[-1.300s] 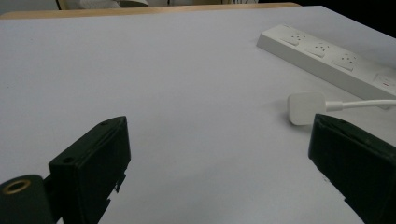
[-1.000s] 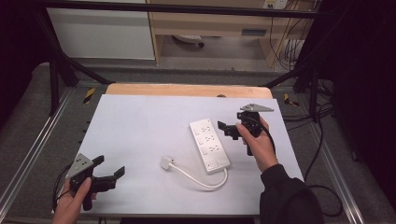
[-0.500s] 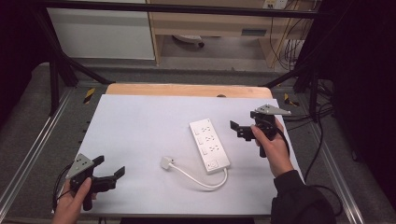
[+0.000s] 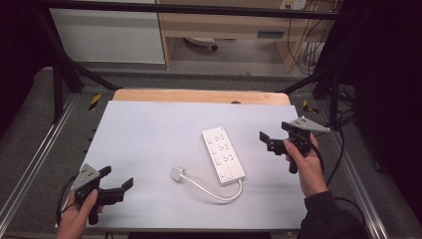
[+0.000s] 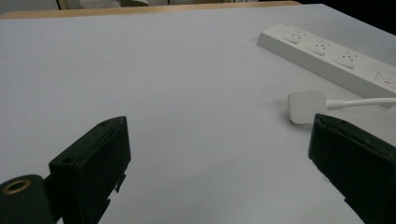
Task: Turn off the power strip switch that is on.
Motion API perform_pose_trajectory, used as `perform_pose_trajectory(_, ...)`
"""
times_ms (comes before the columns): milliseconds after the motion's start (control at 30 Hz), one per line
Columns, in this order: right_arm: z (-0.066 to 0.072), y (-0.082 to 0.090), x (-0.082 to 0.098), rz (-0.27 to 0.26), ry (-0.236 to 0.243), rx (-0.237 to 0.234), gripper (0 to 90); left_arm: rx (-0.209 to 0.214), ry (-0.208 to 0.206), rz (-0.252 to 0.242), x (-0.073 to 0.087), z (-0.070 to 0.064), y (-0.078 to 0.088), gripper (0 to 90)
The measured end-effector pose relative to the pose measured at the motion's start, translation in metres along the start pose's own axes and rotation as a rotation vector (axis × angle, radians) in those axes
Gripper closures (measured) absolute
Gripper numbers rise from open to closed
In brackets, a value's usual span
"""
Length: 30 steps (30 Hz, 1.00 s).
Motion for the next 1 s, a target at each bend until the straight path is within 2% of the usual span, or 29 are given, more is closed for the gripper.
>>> perform_pose_trajectory(333,-0.008,0.017,0.004,-0.024,0.002,0.016,5.1,-0.001,0.000,0.002,0.000,0.000,0.000,5.5)
perform_pose_trajectory(700,-0.013,0.026,0.011,-0.042,0.015,0.027,5.1,0.000,-0.001,0.001,0.000,-0.001,0.000,5.5)
perform_pose_trajectory(1000,-0.022,0.035,0.019,-0.056,0.002,0.046,4.9,0.000,-0.001,0.001,0.000,-0.001,0.000,5.5)
Point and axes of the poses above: each handheld gripper's, and its own axes: y roughly backward along the jaws, x roughly out of its underside, z roughly to its left, the point moved 4 cm from there along -y, roughly forward along the jaws, and after that the axes turned 1 degree about x, right-handed, at the moved point
